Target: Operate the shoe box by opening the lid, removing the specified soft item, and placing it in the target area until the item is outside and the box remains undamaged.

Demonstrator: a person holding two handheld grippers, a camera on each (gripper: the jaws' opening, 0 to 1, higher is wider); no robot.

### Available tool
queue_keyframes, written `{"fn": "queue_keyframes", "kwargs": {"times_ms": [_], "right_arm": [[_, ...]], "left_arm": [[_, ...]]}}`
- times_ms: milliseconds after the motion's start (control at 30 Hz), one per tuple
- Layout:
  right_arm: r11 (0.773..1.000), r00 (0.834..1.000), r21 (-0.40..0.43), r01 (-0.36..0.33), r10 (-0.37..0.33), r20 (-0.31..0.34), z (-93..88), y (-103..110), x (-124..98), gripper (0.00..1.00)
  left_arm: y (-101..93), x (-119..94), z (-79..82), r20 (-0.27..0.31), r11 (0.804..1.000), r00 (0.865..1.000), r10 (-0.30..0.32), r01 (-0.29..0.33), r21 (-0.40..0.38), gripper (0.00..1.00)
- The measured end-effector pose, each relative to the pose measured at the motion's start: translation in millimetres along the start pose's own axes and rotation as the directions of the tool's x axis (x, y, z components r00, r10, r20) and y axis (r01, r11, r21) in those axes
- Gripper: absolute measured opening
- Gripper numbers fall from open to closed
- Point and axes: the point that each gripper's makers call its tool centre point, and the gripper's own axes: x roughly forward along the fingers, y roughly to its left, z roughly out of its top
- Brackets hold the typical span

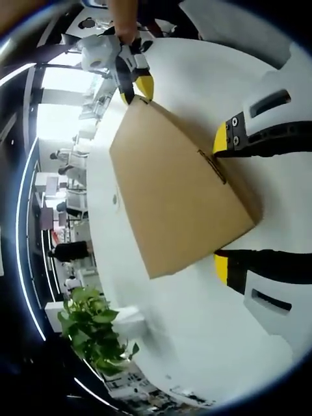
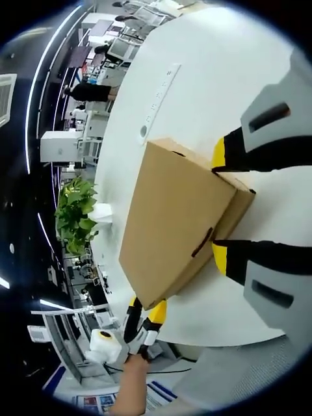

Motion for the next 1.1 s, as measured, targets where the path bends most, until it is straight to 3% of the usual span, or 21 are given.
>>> {"fn": "queue_keyframes", "kwargs": {"times_ms": [433, 1100], "right_arm": [[1.000, 1.000, -0.008, -0.002, 0.002, 0.000, -5.2, 14.7, -7.6, 0.33], [1.000, 1.000, -0.006, -0.025, 0.025, 0.011, -9.1, 38.8, -12.8, 0.36]], "left_arm": [[-1.3, -8.7, -2.0, -0.024, 0.998, 0.999, -0.046, 0.047, 0.029, 0.56], [6.5, -18.0, -9.5, -0.052, 0.995, 0.995, -0.081, 0.084, 0.048, 0.56]]}}
